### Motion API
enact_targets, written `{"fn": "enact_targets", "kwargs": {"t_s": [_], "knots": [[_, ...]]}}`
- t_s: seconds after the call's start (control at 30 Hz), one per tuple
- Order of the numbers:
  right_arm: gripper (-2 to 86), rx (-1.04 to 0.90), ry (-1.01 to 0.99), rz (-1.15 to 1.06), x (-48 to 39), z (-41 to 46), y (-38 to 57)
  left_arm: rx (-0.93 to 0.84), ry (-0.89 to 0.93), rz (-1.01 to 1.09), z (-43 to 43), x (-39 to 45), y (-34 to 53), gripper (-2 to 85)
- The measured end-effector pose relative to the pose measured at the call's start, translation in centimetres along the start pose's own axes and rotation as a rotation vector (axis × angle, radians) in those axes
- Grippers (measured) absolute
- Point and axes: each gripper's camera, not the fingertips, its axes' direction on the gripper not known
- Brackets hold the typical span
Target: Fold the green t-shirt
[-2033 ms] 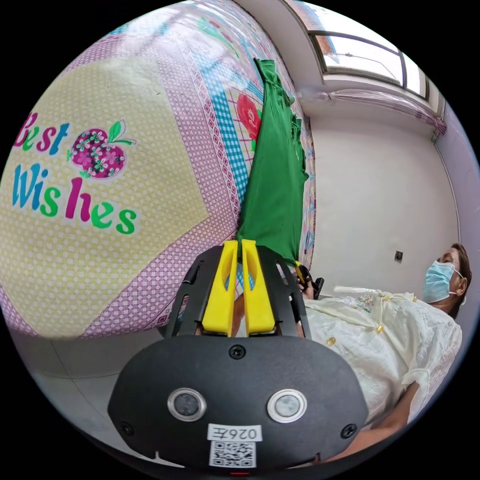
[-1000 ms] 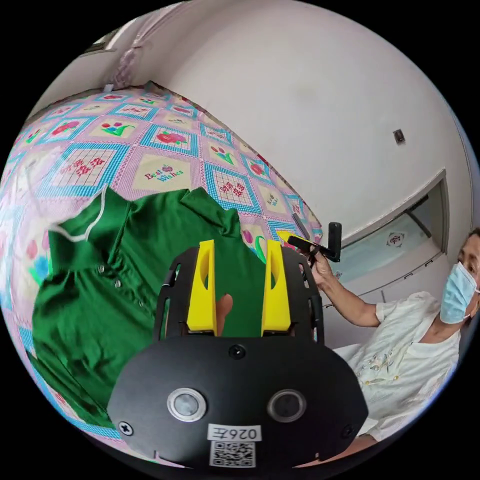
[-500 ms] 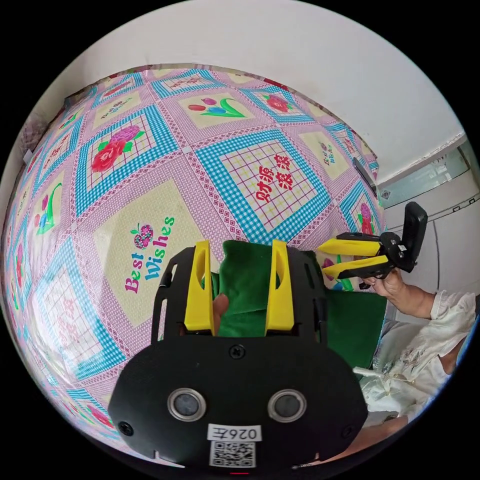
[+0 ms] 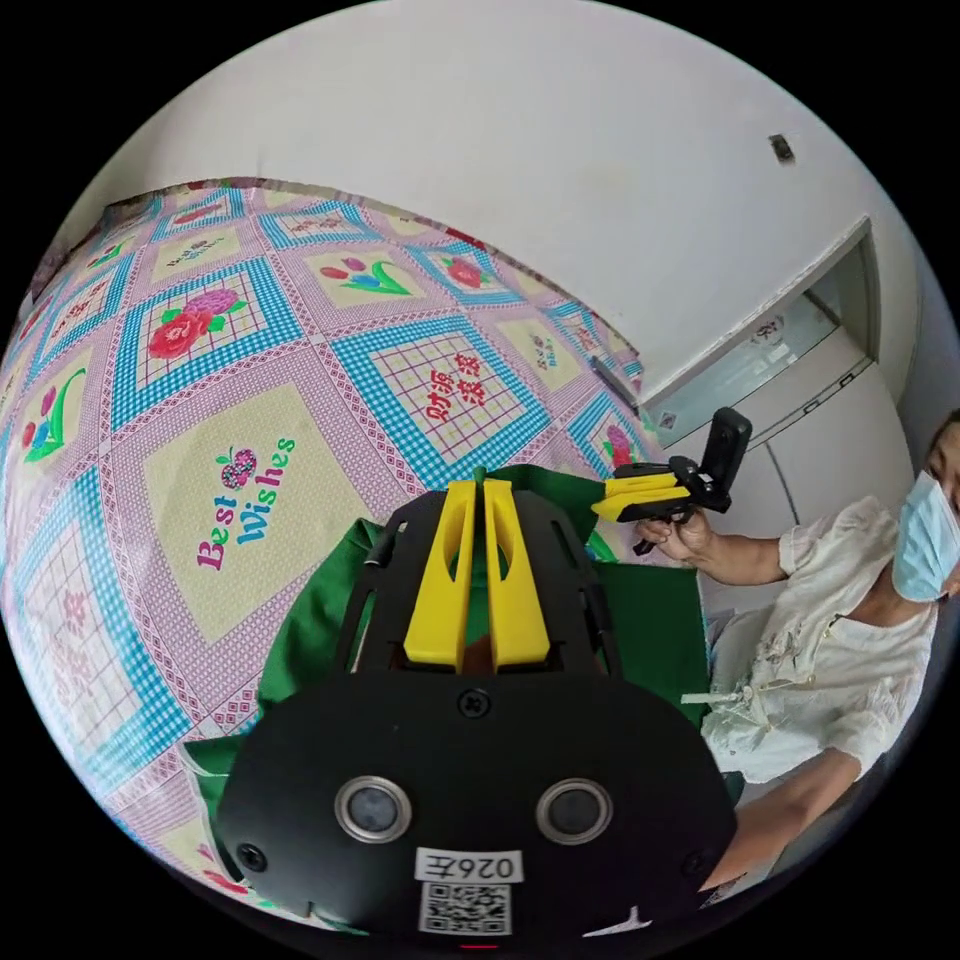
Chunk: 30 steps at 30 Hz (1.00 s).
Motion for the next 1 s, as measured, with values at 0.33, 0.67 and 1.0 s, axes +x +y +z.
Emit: {"fn": "enact_targets", "kwargs": {"t_s": [0.33, 0.67, 1.0], "knots": [[3.8, -0.225, 0.199, -0.584, -11.3, 5.9, 5.4, 0.242, 0.144, -0.257, -6.5, -7.9, 13.2, -0.8], [3.7, -0.24, -0.041, -0.287, -4.8, 6.4, 2.1, 0.269, 0.245, -0.275, -10.1, -11.8, 16.3, -0.7], [-0.9, -0.384, -0.341, -0.037, 2.2, 13.6, -0.6, 0.332, 0.36, -0.266, -13.3, -14.4, 19.0, -0.6]]}}
